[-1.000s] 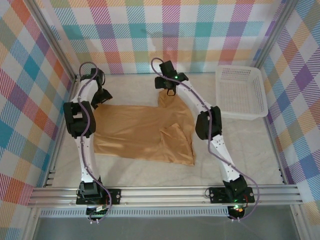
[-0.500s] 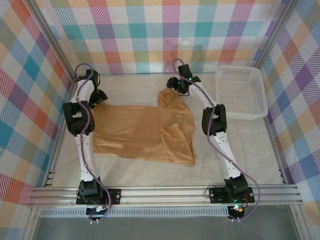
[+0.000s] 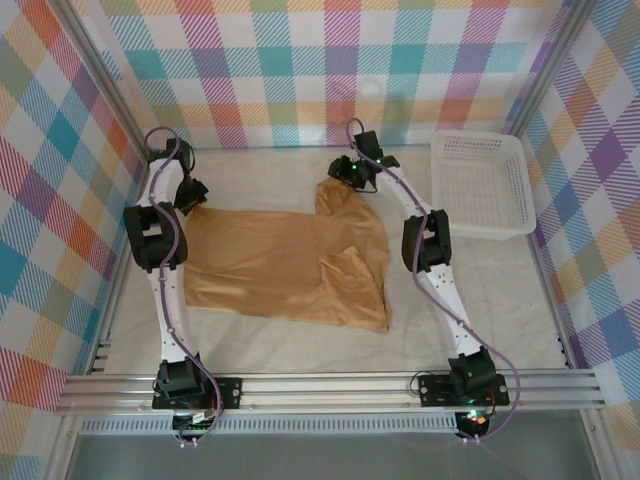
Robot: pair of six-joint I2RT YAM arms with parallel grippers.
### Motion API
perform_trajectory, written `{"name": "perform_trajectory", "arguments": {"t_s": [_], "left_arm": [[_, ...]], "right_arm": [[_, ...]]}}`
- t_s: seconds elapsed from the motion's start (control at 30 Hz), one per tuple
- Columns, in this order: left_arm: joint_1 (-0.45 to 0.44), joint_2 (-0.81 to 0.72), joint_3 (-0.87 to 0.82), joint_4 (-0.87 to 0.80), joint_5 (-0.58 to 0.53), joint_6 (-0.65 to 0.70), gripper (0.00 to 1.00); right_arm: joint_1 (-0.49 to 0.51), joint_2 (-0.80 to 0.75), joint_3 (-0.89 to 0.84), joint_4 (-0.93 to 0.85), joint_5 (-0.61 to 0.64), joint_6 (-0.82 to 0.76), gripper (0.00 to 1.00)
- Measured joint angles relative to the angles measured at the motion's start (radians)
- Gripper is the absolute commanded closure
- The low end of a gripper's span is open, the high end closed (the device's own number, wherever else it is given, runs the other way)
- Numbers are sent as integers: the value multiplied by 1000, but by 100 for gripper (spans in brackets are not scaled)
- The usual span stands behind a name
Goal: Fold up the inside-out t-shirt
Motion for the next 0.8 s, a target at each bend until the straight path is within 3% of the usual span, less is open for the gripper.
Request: {"name": "perform_trajectory", "arguments": {"t_s": [0.13, 0.23, 0.47, 0.8], "left_arm": [[6, 0, 2, -17, -4, 3, 92], [9, -2, 4, -19, -1, 6, 100], [5, -15, -8, -10, 24, 10, 100], [-11, -209, -203, 22, 54, 9, 100]], "right_arm": [[10, 8, 0, -10, -3, -4, 100], [9, 8, 4, -18, 6, -14, 100], [-2, -42, -3, -64, 12, -58, 100], [22, -546, -422, -58, 11, -119, 100]]}}
